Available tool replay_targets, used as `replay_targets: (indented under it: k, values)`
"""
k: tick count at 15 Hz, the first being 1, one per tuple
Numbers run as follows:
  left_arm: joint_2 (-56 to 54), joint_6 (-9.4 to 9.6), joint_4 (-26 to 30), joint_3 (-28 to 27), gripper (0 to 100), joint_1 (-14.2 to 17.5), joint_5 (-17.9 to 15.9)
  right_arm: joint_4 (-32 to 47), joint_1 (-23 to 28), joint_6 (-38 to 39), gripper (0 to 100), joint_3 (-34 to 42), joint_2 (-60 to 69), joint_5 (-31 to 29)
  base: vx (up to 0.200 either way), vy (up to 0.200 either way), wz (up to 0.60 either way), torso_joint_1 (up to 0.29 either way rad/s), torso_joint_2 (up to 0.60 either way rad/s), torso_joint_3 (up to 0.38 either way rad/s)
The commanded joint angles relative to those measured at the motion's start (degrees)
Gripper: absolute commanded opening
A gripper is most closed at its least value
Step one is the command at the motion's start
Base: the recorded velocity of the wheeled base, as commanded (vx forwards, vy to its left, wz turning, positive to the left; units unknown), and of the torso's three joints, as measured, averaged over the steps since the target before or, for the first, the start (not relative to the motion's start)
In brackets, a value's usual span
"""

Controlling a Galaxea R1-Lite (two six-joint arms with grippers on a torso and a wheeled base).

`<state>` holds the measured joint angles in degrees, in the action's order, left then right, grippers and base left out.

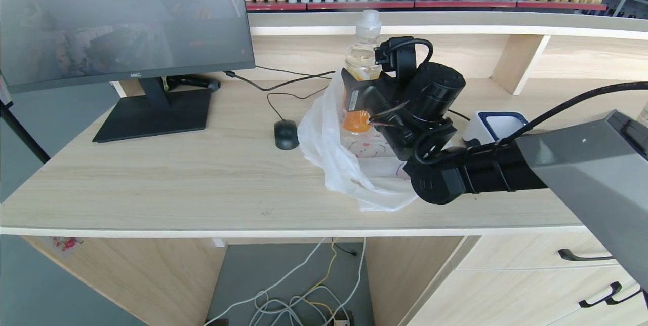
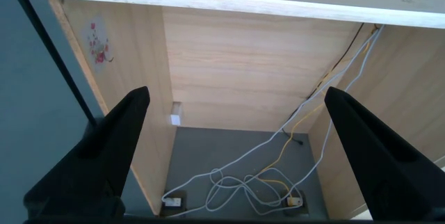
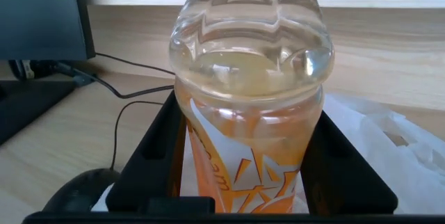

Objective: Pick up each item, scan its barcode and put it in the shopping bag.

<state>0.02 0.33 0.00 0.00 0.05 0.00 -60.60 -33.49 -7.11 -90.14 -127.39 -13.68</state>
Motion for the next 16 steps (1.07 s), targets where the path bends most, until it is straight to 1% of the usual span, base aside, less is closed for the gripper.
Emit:
replay_targets:
  k: [1, 16]
  values:
    - [-0.02, 0.02, 0.00, 0.00, 100, 0.04, 0.00, -0.05, 0.00, -0.01, 0, 0.05, -0.75, -0.12, 0.000, 0.000, 0.00, 0.000, 0.00, 0.000]
    - [-0.02, 0.02, 0.00, 0.00, 100, 0.04, 0.00, -0.05, -0.09, -0.54, 0, 1.54, -2.16, -0.47, 0.000, 0.000, 0.00, 0.000, 0.00, 0.000]
